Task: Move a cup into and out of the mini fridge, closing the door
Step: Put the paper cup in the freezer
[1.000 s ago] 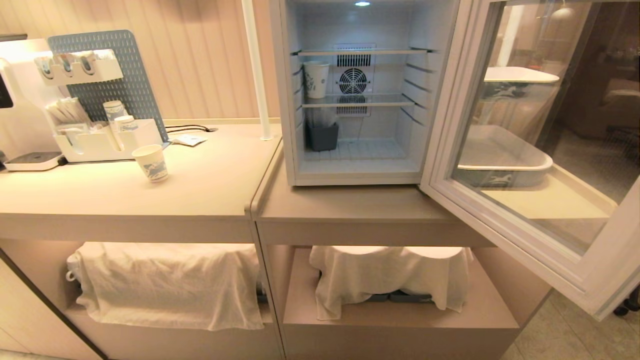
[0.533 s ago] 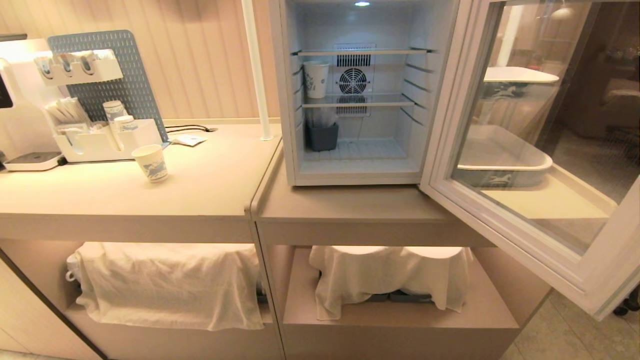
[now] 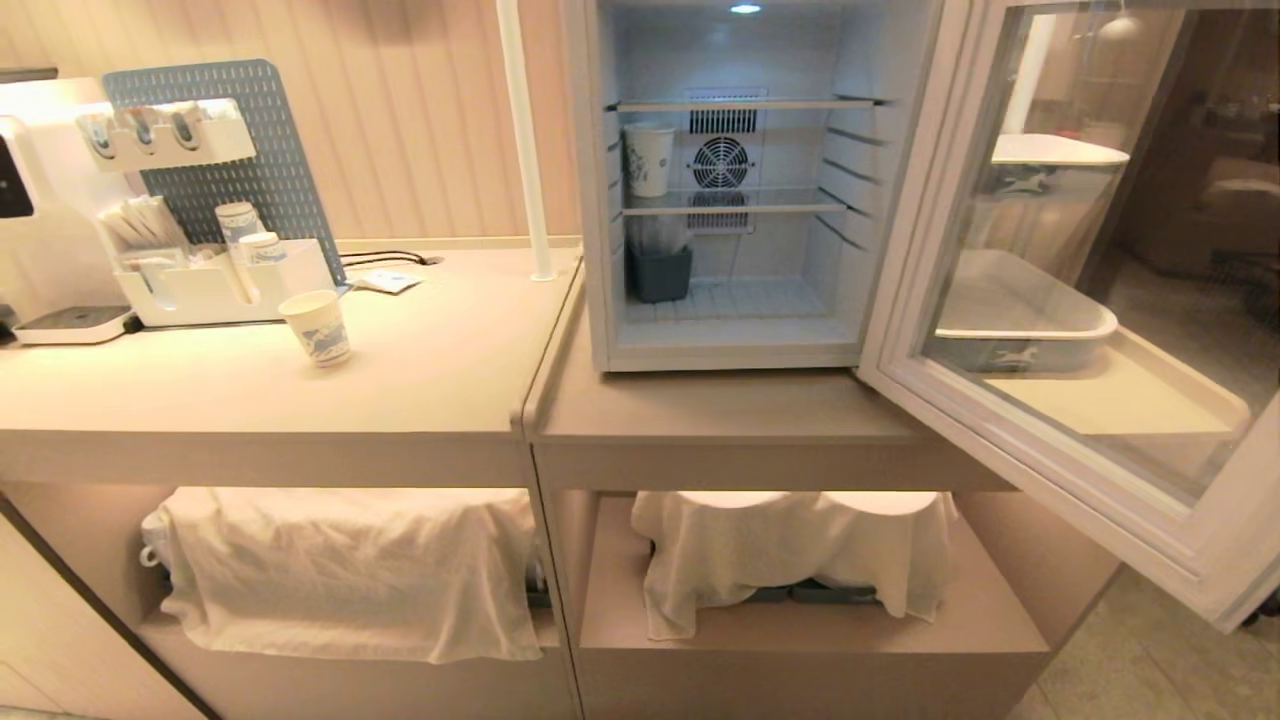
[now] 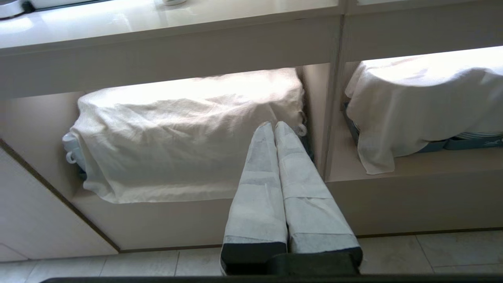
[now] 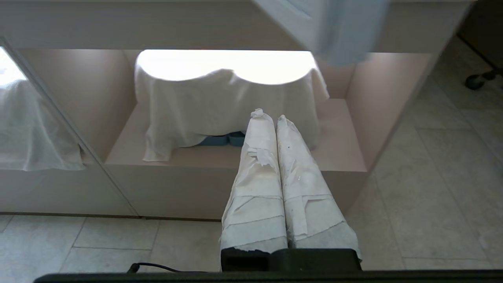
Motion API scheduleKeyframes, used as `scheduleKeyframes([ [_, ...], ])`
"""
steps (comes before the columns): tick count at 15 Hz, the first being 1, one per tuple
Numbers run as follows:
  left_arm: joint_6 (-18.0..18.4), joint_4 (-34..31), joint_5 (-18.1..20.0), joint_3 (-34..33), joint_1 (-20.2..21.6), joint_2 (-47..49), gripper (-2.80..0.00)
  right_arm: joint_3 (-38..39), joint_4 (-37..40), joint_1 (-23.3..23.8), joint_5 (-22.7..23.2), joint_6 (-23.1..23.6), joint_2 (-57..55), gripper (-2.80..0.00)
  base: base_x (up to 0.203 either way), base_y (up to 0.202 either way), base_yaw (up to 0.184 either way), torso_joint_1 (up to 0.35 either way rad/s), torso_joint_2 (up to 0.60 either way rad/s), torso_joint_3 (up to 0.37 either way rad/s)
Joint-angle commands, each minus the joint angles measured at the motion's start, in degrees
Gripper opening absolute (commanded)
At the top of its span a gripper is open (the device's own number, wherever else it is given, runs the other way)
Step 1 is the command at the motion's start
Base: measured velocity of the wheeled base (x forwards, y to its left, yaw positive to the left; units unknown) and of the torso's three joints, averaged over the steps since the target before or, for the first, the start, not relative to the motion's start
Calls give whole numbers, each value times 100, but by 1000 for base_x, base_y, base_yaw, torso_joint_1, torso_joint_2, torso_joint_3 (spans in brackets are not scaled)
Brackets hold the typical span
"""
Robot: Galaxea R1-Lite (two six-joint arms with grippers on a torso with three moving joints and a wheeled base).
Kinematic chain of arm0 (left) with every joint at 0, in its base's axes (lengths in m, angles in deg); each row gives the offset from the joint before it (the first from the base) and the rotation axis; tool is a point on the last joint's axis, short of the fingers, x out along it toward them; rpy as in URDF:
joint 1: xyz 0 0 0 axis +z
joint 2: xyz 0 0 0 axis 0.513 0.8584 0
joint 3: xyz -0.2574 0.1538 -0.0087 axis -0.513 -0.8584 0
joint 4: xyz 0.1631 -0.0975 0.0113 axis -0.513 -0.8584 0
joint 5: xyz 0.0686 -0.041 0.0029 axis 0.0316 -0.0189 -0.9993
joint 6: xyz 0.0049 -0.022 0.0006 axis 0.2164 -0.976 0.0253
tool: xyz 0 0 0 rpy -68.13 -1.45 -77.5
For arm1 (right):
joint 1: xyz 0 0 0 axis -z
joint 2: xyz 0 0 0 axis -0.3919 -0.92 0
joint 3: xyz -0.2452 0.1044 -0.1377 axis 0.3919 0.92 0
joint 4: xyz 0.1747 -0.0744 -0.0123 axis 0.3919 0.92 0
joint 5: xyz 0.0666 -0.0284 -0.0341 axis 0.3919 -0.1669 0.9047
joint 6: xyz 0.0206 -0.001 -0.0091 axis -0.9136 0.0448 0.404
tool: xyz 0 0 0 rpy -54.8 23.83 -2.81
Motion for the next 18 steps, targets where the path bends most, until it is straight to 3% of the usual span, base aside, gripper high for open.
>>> scheduleKeyframes([
  [1, 9, 0, 2, 0, 10, 2, -280, 0, 6, -7, 2, 4, 9, -280, 0, 198, 2, 2, 3, -1],
  [12, -140, 18, -7, 0, 10, 2, -280, 0, 6, -7, 2, -5, 9, -280, 0, 192, 1, 2, 3, 3],
  [15, -474, 43, -119, 0, 10, 2, -280, 0, 3, -7, 2, 12, 9, -280, 0, 193, 0, 3, 2, 4],
  [18, -474, 7, -156, 9, 10, 2, -280, 9, -3, -7, 10, 20, 9, -280, 0, 194, -1, 3, 1, 6],
])
